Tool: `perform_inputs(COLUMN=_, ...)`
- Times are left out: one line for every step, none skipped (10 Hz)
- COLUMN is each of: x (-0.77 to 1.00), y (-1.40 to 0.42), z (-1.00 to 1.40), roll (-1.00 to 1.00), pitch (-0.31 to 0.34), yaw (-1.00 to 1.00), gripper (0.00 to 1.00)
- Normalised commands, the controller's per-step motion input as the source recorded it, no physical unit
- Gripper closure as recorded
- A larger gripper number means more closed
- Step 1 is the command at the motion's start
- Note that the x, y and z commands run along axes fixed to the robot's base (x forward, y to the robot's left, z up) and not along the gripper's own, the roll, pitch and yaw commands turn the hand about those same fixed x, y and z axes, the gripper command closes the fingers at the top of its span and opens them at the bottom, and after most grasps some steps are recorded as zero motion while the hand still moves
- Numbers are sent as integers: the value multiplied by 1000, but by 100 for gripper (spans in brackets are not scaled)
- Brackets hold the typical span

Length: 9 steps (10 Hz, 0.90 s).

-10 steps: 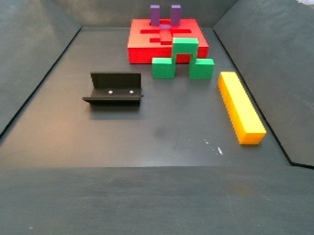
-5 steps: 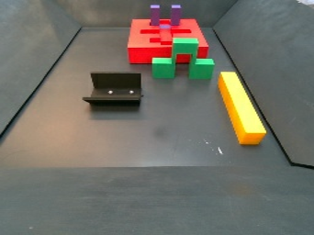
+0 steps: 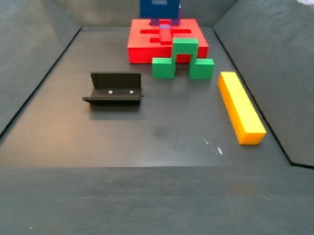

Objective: Pick up the blue object. Move up. Place the blue object on the fixture. Regrasp the blue object. Move to above the board. Insert the blue object.
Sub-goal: Insert the blue object.

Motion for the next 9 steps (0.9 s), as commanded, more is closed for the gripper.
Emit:
perform_inputs(x=0, y=0, z=-514, roll=0, pitch=-119, yaw=49, gripper=100)
perform_inputs(x=126, y=-160, z=-611, roll=104, pitch=0, yaw=0, gripper=100)
perform_inputs(x=174, y=-117, z=-694, roll=129, pitch=73, yaw=-14, gripper=100)
perform_inputs(x=114, y=-97, z=-611, roll=36, pitch=37, yaw=-14, gripper=100)
perform_inputs(x=57, y=-54, z=-360, roll=0, pitch=20, yaw=0, gripper=100)
perform_inputs(x=0, y=-3, z=-180, roll=0, pitch=64, yaw=6, gripper=100)
perform_inputs(x=-11, y=0, z=-34, roll=0, pitch=43, yaw=0, gripper=100)
perform_inputs(x=-131, y=0, z=-20, roll=0, pitch=0, yaw=0, gripper=100)
perform_inputs(x=-263, y=0, z=-66, roll=0, pitch=0, yaw=0, gripper=100)
